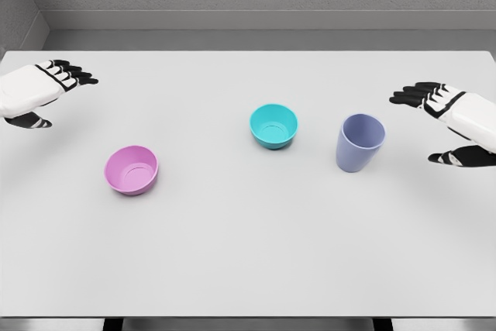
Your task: Stacking bowl and cup with both arms
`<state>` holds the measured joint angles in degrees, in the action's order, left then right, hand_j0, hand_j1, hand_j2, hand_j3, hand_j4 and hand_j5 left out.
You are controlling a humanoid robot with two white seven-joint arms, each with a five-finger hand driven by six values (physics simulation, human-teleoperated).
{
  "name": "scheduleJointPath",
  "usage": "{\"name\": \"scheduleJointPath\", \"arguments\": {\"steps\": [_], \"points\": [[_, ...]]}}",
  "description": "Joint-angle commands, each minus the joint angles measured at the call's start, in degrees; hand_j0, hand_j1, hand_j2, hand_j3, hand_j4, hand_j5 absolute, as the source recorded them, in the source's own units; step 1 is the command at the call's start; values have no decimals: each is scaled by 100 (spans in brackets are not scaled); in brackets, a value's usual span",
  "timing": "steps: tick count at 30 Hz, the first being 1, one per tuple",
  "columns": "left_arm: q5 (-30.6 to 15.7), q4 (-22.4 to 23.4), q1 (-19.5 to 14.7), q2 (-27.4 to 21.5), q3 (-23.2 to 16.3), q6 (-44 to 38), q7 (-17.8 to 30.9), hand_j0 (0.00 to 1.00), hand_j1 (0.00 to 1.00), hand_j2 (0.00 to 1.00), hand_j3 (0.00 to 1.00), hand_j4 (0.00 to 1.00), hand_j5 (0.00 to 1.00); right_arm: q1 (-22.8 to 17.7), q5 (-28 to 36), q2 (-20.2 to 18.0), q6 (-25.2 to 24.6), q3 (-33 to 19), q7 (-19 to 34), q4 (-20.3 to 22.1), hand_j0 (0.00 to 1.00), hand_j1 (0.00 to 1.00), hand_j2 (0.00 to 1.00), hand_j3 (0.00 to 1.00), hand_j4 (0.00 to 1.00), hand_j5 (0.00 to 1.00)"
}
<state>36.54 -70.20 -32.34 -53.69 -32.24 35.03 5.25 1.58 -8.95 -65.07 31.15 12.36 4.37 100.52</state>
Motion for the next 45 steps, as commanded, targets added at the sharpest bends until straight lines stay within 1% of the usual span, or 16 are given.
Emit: {"name": "scheduleJointPath", "arguments": {"steps": [1,5,6,7,8,11,13,15,17,18,21,23,30,35,43,45], "points": [[-33,-2,0,-10,7,-3,2,100,100,100,100,100,100,17,34,-6,-3,-31,11,3,100,100,100,100,100,100],[-7,-2,-9,-1,-2,-3,2,100,100,100,100,100,100,149,43,-15,-21,-67,11,-6,100,100,100,100,100,100],[-7,-64,-9,-1,-2,-3,151,100,100,100,100,100,100,158,43,-50,-30,-67,11,-6,100,100,100,100,100,100],[-51,-204,-18,17,-2,-3,529,100,100,100,100,100,100,167,43,-76,-30,-84,11,-6,100,100,100,100,100,100],[-59,-327,-18,17,-19,-3,705,100,100,100,100,100,100,220,43,-85,-30,-84,11,-6,100,100,100,100,100,100],[-59,-521,-26,105,-107,-3,1004,100,100,100,100,100,100,360,52,-102,-21,-75,11,-15,100,100,100,100,100,100],[-68,-662,-61,201,-327,-3,1197,100,100,100,100,100,100,360,78,-366,32,-84,-42,-6,100,100,100,100,100,100],[-68,-714,-62,307,-354,-3,1435,100,100,100,100,100,100,369,87,-401,32,-84,-59,-6,100,100,100,100,100,100],[-130,-899,-79,298,-529,-3,1681,100,100,100,100,100,100,396,87,-419,41,-84,-68,-6,100,100,100,100,100,100],[-287,-952,-79,298,-591,-3,1856,100,100,100,100,100,100,395,87,-419,41,-75,-59,-6,100,100,100,100,100,100],[-1079,-978,-79,263,-714,-3,2717,100,100,100,100,100,100,448,96,-472,23,-84,-6,-24,100,100,100,100,100,100],[-1264,-1101,-97,245,-758,-3,2964,100,100,100,100,100,100,448,96,-472,23,-84,-6,-32,100,100,100,100,100,100],[-1378,-1127,-237,237,-732,-3,2975,100,100,100,100,100,100,439,96,-472,32,-155,-6,-32,100,100,100,100,100,100],[-1378,-1136,-237,272,-705,-3,2975,100,100,100,100,100,100,439,104,-480,32,-146,-6,-32,100,100,100,100,100,100],[-1369,-1567,-185,245,-758,-3,2975,100,100,100,100,100,100,439,96,-480,32,-155,-6,-15,100,100,100,100,100,100],[-1360,-1584,-167,219,-767,-3,2975,100,100,100,100,100,100,439,96,-472,32,-155,-6,-15,100,100,100,100,100,100]]}}
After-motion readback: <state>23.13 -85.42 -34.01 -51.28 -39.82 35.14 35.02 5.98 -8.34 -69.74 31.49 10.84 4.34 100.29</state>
